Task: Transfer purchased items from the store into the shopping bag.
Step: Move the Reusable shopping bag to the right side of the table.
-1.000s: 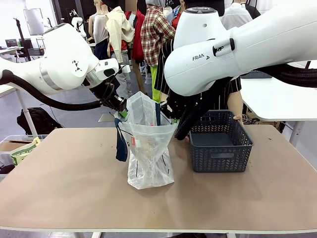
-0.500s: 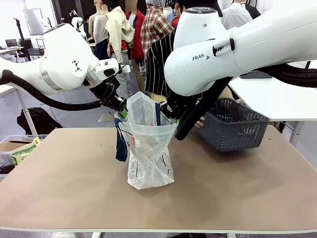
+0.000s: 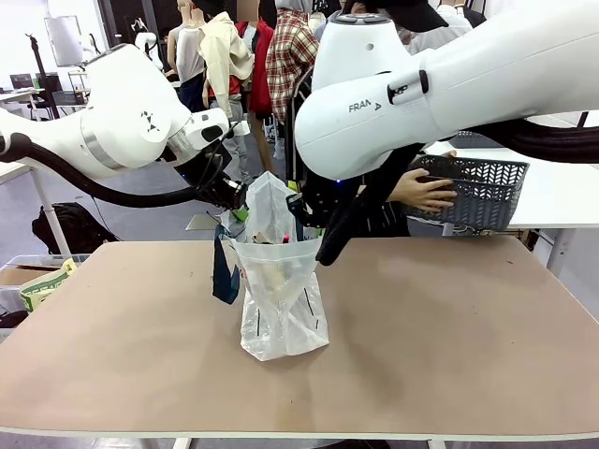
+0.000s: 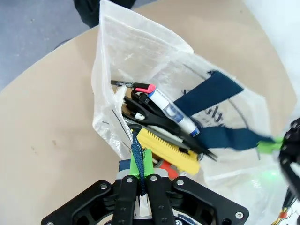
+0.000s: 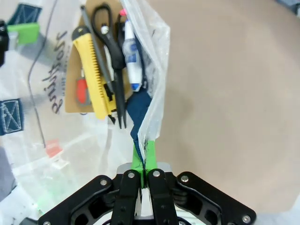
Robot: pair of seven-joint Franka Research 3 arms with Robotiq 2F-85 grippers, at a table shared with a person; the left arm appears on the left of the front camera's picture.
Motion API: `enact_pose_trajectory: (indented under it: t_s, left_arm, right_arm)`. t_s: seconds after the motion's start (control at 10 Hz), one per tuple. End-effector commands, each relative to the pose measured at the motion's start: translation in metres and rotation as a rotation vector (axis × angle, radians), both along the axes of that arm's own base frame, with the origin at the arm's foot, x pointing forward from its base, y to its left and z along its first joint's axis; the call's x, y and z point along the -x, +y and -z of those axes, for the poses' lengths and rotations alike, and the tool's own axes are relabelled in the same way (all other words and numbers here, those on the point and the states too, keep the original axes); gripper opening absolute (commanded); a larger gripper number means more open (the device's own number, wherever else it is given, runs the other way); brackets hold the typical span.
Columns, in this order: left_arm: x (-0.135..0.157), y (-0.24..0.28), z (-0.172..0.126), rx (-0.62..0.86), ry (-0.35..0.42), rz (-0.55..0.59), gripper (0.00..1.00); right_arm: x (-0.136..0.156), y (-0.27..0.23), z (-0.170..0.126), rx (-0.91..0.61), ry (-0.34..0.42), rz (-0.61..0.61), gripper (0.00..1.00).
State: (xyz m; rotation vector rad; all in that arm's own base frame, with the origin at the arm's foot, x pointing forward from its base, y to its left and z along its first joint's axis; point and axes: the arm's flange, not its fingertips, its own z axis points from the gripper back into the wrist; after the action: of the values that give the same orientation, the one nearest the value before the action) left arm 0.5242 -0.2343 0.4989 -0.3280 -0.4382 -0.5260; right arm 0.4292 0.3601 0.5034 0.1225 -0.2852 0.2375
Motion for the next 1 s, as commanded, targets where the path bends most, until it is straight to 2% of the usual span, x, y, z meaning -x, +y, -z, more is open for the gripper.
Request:
enact_pose_trajectory:
  t_s: [0.0,0.2,0.3,0.5,0.6,0.7,0.9]
  left_arm:
    - [0.000,-0.003,-0.014,0.116,0.028,-0.076,0.00]
    - [0.004,-0.007,-0.022,0.145,0.043,-0.084,0.00]
    - [0.005,-0.006,-0.025,0.165,0.065,-0.081,0.03]
    - [-0.002,-0.004,-0.024,0.190,0.111,-0.141,0.41]
    - [-0.006,-0.006,-0.022,0.196,0.120,-0.138,0.54]
    - [-0.009,-0.006,-0.021,0.209,0.132,-0.158,0.54]
    - [-0.013,-0.005,-0.019,0.251,0.176,-0.130,0.54]
  right_arm:
    - [-0.005,0.020,0.004,0.031,-0.002,-0.030,0.00]
    - [-0.011,0.027,0.004,0.029,-0.009,-0.031,0.00]
    - [-0.012,0.031,0.004,0.026,-0.011,-0.033,0.00]
    - [-0.012,0.036,0.001,-0.005,-0.020,-0.061,0.00]
    - [-0.012,0.037,-0.003,-0.014,-0.028,-0.096,0.00]
    - [-0.010,0.041,-0.006,-0.025,-0.032,-0.129,0.00]
    - [-0.014,0.054,-0.006,-0.033,-0.034,-0.211,0.00]
